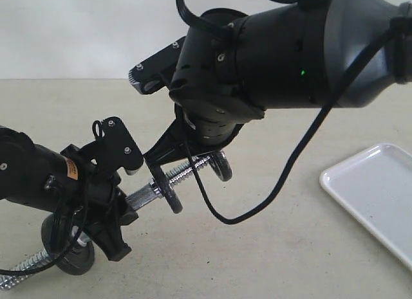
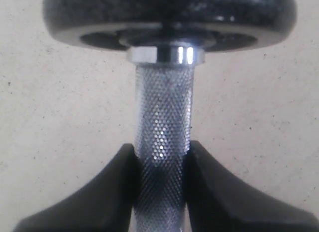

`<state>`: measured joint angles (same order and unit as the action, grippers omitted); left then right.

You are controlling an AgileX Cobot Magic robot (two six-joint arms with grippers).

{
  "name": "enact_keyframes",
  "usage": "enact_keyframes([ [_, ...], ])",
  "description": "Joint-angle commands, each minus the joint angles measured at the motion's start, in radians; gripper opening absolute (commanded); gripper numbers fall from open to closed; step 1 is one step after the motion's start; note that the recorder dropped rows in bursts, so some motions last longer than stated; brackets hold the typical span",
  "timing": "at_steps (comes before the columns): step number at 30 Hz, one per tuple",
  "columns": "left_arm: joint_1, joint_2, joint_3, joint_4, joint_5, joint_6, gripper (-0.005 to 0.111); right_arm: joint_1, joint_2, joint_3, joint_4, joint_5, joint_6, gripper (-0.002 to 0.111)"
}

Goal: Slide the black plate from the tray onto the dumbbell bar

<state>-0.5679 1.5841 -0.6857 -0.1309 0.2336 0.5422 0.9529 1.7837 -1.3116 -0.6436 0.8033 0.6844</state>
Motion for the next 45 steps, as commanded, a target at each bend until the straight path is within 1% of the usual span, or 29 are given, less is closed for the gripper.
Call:
enact_keyframes([
  [1,-0.001,-0.037,-0.037,-0.077,-0.555,-0.032,0.004,0.027,-0.017,-0.016,0.007,-0.070,-0.013,0.000],
  [10,-0.001,-0.037,-0.037,-0.170,-0.555,-0.048,0.004,0.027,-0.017,-0.016,0.007,-0.088,-0.018,0.000],
  [19,-0.001,-0.037,-0.037,-0.172,-0.557,-0.048,0.004,0.027,-0.017,-0.016,0.007,-0.104,-0.020,0.000],
  [24,-0.001,-0.037,-0.037,-0.216,-0.575,-0.048,0.004,0.027,-0.017,-0.016,0.031,-0.113,-0.042,0.000],
  [30,-0.001,-0.037,-0.037,-0.216,-0.576,-0.048,0.004,0.034,-0.017,-0.016,0.056,-0.157,-0.064,0.000],
  [37,-0.001,-0.037,-0.037,-0.216,-0.579,-0.048,0.004,0.034,-0.017,-0.016,0.059,-0.151,-0.071,0.001],
  [40,-0.001,-0.037,-0.037,-0.216,-0.579,-0.048,0.004,0.034,-0.017,-0.016,0.059,-0.147,-0.072,0.008],
  [41,-0.001,-0.037,-0.037,-0.216,-0.579,-0.048,0.004,0.034,-0.017,-0.016,0.059,-0.144,-0.072,0.012],
  [42,-0.001,-0.037,-0.037,-0.216,-0.579,-0.048,0.004,0.034,-0.017,-0.016,0.060,-0.143,-0.072,0.018],
  [44,-0.001,-0.037,-0.037,-0.216,-0.579,-0.048,0.004,0.034,-0.017,-0.016,0.063,-0.133,-0.073,0.033],
  [45,-0.001,-0.037,-0.037,-0.216,-0.579,-0.048,0.004,0.034,-0.017,-0.016,0.063,-0.124,-0.073,0.044],
])
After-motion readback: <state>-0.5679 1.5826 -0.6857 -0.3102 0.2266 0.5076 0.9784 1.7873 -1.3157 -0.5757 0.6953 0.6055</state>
